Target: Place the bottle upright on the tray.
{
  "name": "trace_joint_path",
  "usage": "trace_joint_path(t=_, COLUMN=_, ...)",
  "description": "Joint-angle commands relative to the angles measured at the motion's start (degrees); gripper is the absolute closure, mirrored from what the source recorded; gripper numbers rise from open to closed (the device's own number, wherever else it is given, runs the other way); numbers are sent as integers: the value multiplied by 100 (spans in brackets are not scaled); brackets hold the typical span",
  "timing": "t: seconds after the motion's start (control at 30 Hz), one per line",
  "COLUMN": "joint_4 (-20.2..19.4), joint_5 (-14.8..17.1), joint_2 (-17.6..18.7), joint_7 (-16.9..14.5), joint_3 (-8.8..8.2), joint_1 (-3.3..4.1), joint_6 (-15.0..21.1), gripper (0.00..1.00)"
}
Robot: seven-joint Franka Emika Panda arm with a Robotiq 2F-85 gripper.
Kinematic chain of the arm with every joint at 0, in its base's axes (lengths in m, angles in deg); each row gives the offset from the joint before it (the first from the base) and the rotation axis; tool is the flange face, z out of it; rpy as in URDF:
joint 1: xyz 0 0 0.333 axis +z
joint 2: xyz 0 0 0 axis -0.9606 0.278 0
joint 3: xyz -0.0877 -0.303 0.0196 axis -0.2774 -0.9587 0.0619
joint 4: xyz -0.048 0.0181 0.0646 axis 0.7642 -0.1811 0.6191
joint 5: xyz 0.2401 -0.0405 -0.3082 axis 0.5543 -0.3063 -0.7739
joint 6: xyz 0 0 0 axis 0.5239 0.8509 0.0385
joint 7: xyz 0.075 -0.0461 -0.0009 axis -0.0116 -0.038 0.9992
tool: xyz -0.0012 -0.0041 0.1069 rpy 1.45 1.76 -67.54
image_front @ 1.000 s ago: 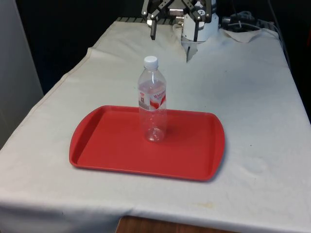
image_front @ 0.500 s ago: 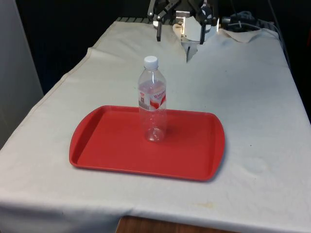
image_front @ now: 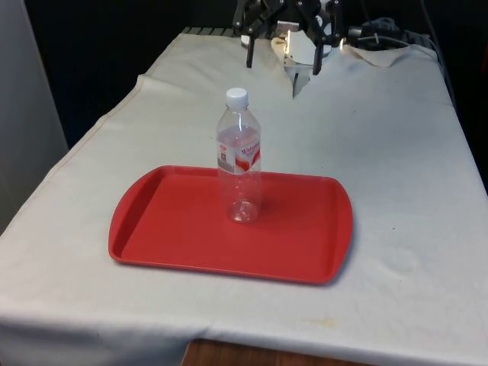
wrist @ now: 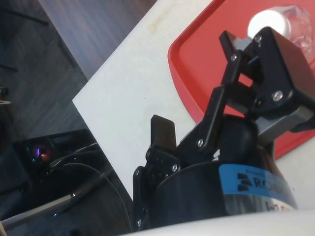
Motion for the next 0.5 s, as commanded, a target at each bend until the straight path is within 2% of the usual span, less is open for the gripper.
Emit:
trace_joint_path(t=0.0, joint_4=-92, joint_5=-69, joint_2=63, joint_7=-40, joint_3=-115, joint_1=46, joint_6=74, gripper=0)
trace_joint_path(t=0.13, joint_4=-97, joint_5=-57, joint_2=6, joint_7=-183, joint_3=-109, joint_1=34, joint_6=86, gripper=0)
trace_joint_path(t=0.17, joint_4=0, joint_5=0, joint_2=-11, joint_7=-183, joint_3=-6, joint_1=-6, joint_6=34, gripper=0)
trace_joint_path(t=0.2, joint_4=-97, joint_5=-52, joint_2=-6, joint_7=-206, joint_3=-109, joint_1=34, joint_6=92, gripper=0)
trace_joint_path(t=0.47, joint_4=-201, joint_5=-46, joint_2=-223, joint_7=-407, joint_3=-80, joint_1=17, joint_6=126, gripper=0)
